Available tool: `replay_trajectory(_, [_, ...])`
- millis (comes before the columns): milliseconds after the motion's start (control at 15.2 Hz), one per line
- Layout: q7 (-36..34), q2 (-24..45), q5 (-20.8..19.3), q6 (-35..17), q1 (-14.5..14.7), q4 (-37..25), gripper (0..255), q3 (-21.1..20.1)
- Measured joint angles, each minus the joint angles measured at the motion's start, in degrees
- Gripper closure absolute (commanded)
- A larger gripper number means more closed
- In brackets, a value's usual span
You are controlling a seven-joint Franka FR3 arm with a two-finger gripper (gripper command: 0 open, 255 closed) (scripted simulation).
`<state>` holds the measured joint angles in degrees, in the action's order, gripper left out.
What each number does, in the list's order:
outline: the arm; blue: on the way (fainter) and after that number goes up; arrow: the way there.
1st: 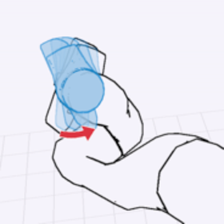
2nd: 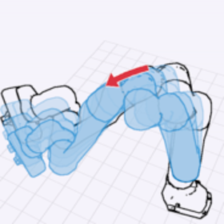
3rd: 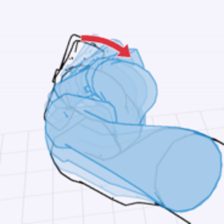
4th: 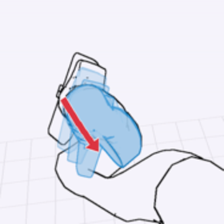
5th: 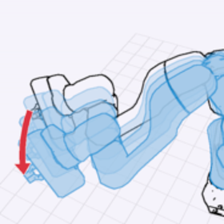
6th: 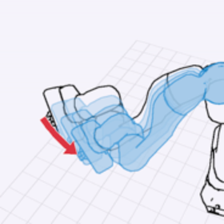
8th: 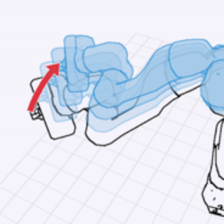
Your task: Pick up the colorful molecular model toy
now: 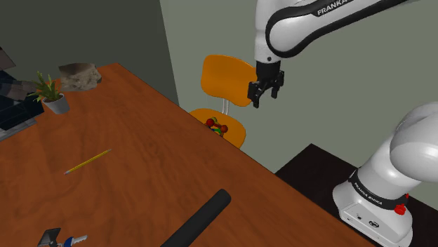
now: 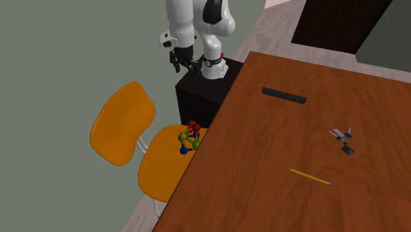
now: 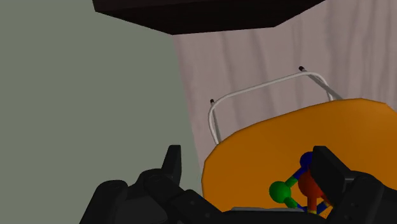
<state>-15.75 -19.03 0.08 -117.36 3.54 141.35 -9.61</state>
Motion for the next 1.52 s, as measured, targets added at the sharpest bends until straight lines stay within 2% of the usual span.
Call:
replay_trajectory(462, [-4.5,15.1,-2.1,-10.0,1.2,-5.1,0,-3.1])
replay_trajectory(924, [-10.0,31.3,-7.0,-16.4,3.4,-14.5,0,-4.4])
replay_trajectory(1518, [-11.9,37.7,-9.6,-21.8,4.3,-15.2,0,-3.5])
